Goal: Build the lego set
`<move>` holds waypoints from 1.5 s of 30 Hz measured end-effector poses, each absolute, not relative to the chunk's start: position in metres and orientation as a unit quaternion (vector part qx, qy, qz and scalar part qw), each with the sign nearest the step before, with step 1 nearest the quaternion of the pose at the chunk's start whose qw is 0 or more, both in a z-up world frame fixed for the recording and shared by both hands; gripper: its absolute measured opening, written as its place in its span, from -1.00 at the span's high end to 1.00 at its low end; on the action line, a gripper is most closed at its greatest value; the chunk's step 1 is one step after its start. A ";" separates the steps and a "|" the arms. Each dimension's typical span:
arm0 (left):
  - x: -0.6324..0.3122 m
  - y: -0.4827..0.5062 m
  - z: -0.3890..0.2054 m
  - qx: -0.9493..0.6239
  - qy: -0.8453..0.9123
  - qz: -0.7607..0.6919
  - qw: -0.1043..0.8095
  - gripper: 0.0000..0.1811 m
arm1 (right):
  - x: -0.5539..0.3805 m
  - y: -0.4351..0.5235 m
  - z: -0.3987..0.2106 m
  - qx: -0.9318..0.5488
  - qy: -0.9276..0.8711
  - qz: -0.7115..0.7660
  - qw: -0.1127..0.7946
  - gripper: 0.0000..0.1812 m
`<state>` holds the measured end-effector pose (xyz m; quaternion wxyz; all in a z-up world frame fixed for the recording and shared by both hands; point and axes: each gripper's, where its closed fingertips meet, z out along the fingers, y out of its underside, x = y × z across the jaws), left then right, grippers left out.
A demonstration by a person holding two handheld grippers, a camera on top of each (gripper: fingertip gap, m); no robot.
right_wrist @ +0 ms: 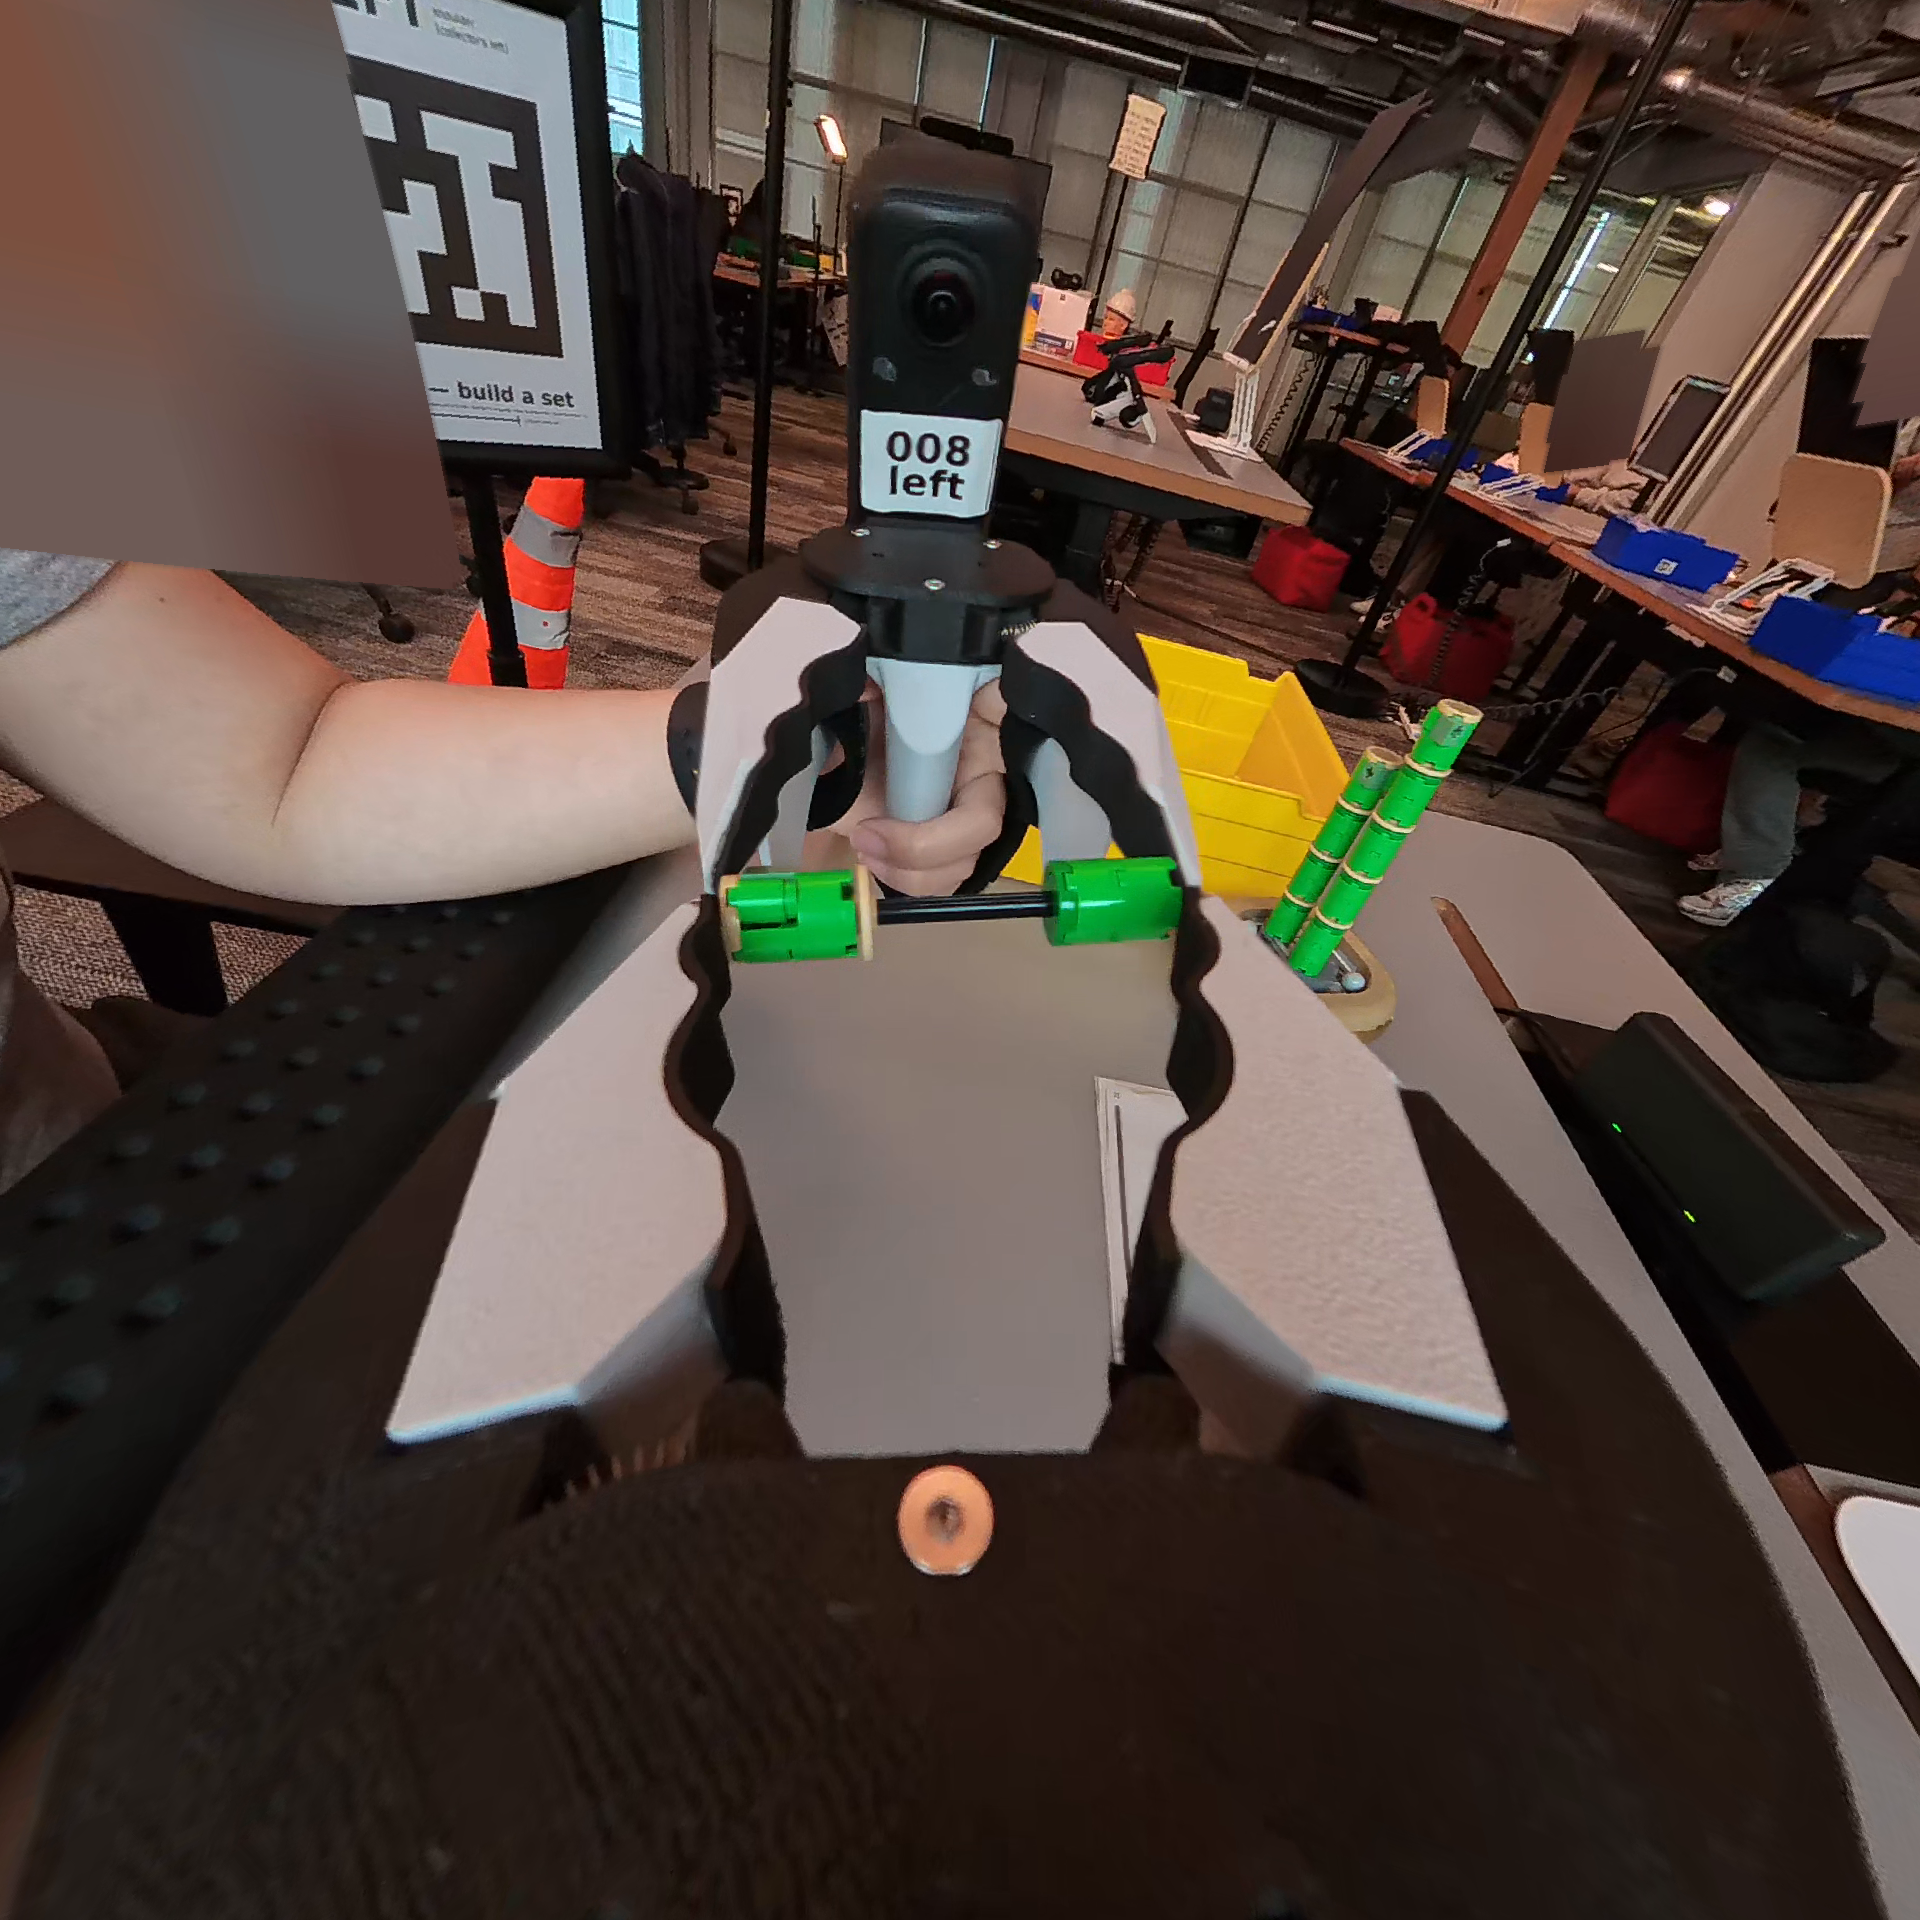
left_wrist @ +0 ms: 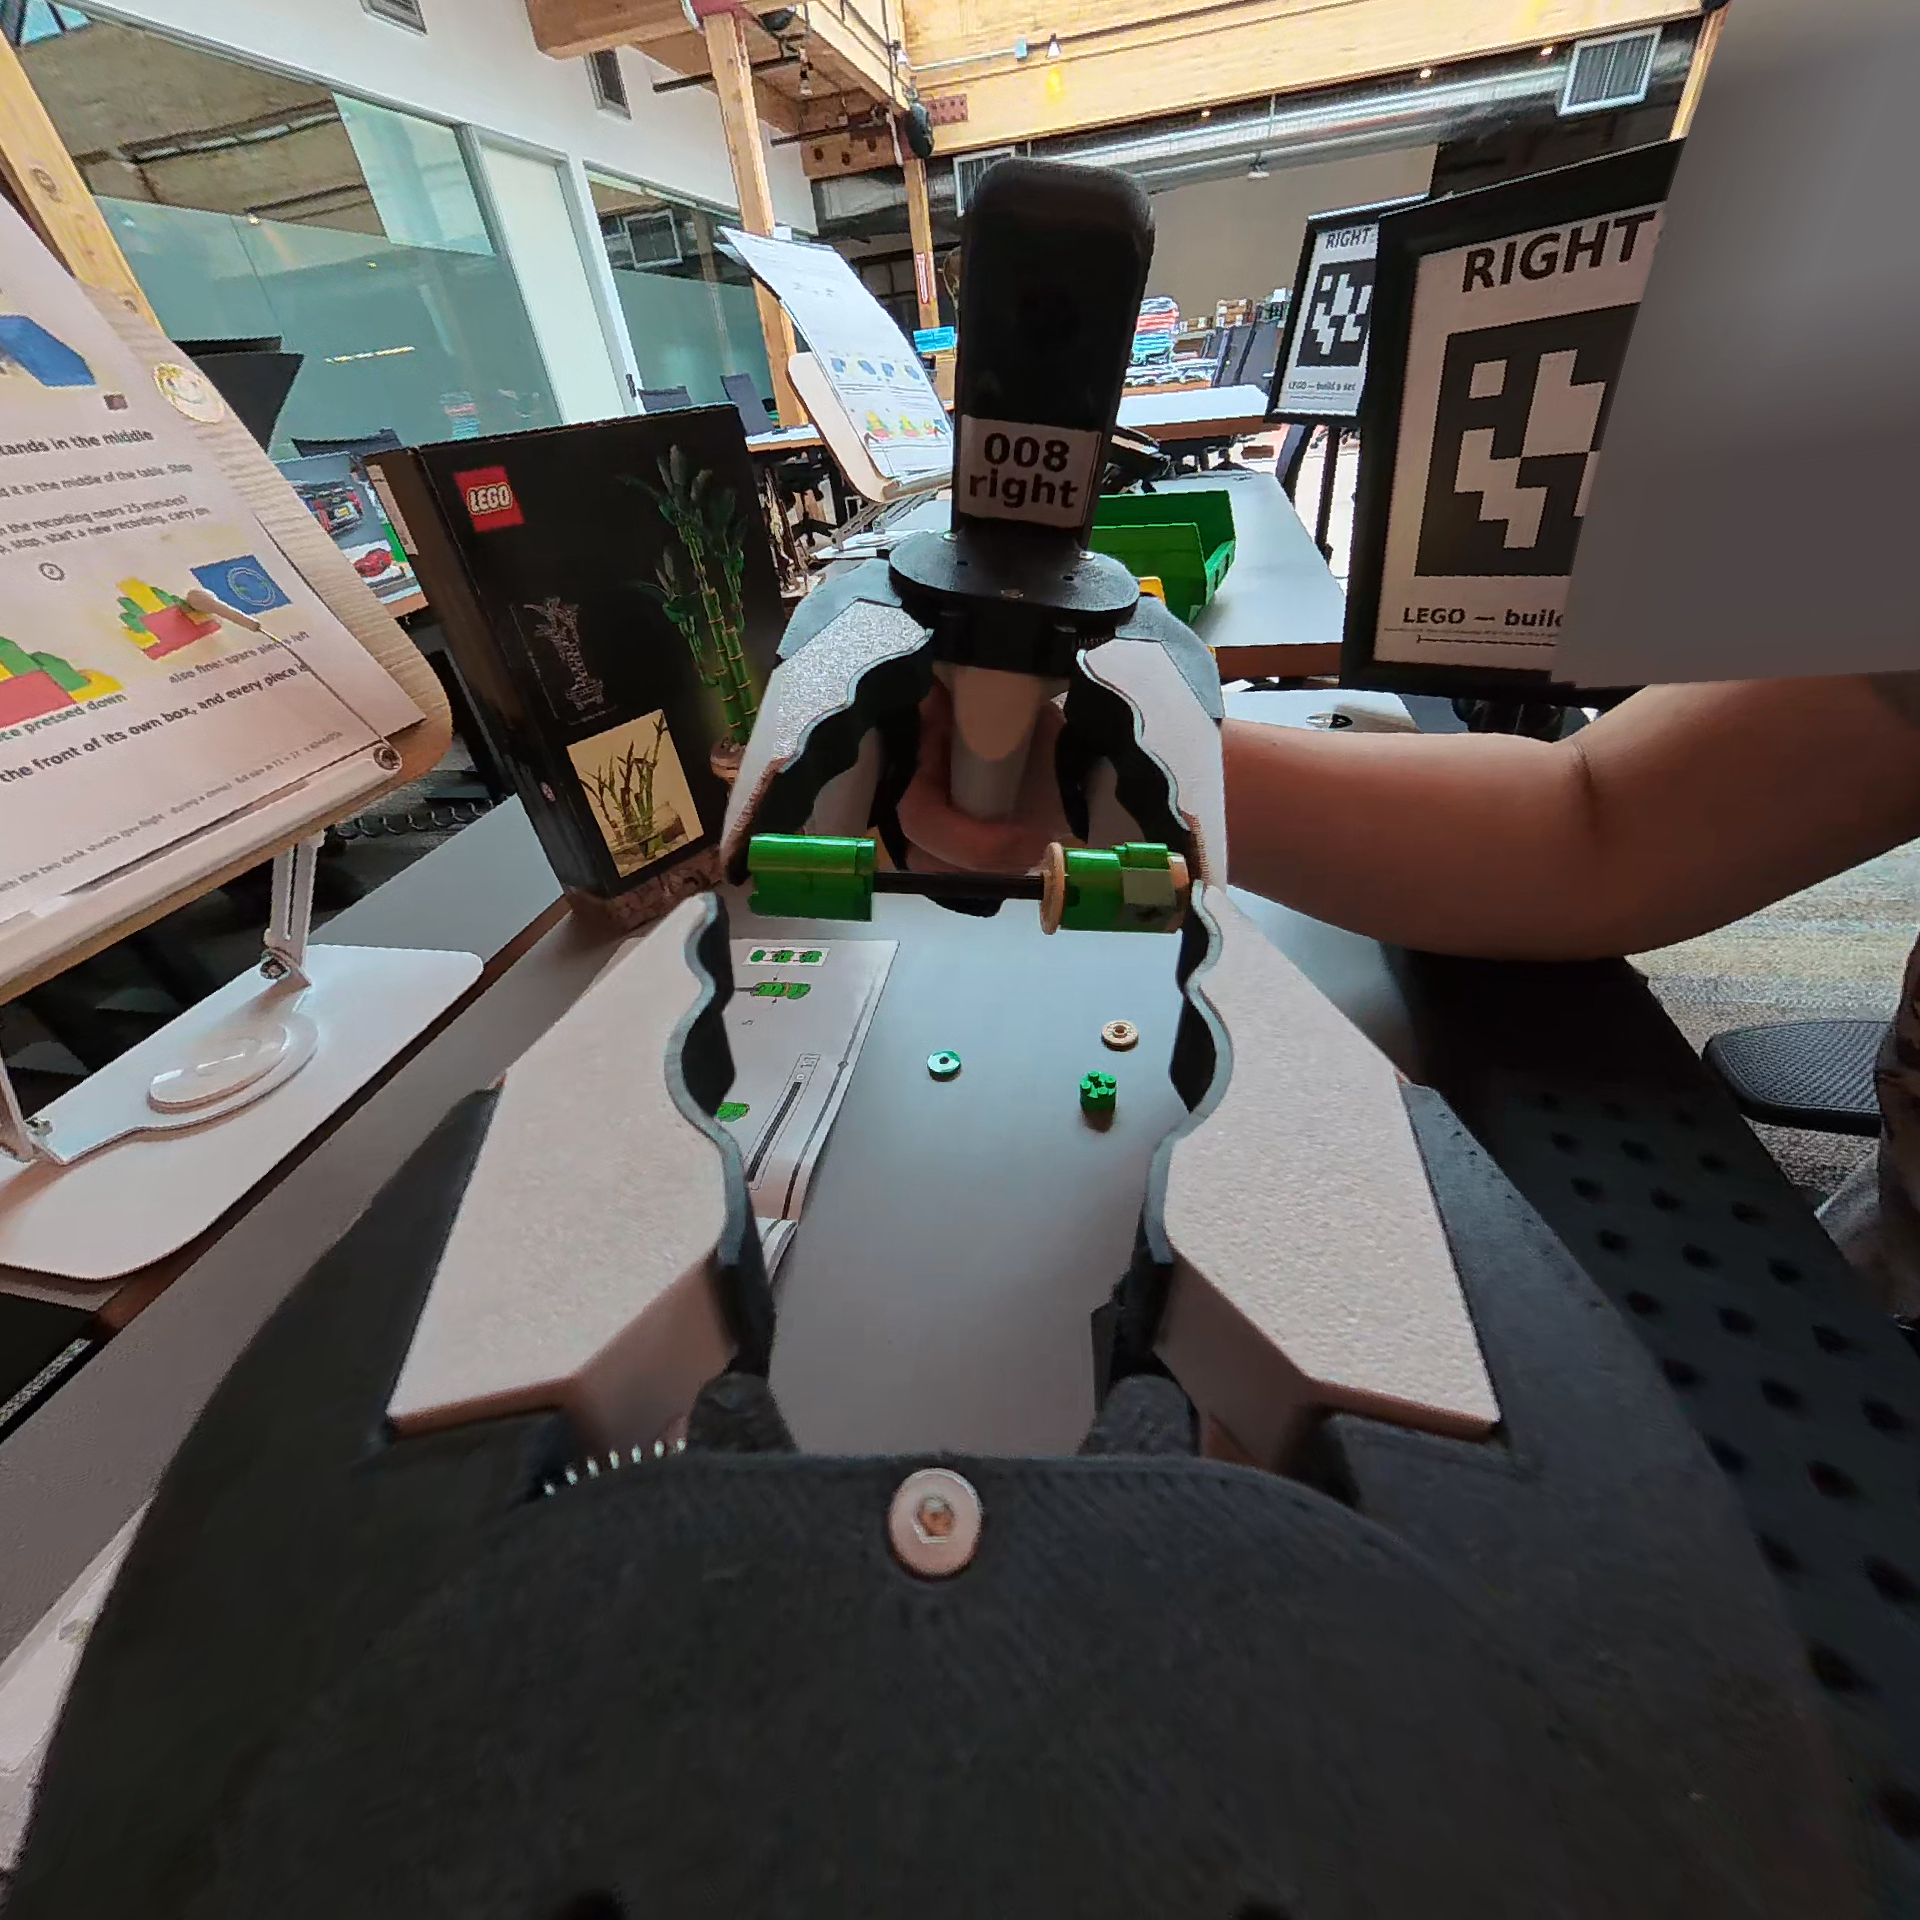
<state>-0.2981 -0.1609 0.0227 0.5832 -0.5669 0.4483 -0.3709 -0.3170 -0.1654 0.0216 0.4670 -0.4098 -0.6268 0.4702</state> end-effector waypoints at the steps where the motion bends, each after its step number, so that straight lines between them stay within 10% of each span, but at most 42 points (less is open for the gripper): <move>1: -0.298 -0.162 0.023 -0.564 0.450 -0.369 0.585 0.09 | -0.317 -0.165 0.022 -0.410 -0.625 0.471 0.468 0.05; 45: -0.297 -0.155 0.013 -0.582 0.455 -0.352 0.575 0.13 | -0.316 -0.157 0.008 -0.428 -0.636 0.449 0.458 0.07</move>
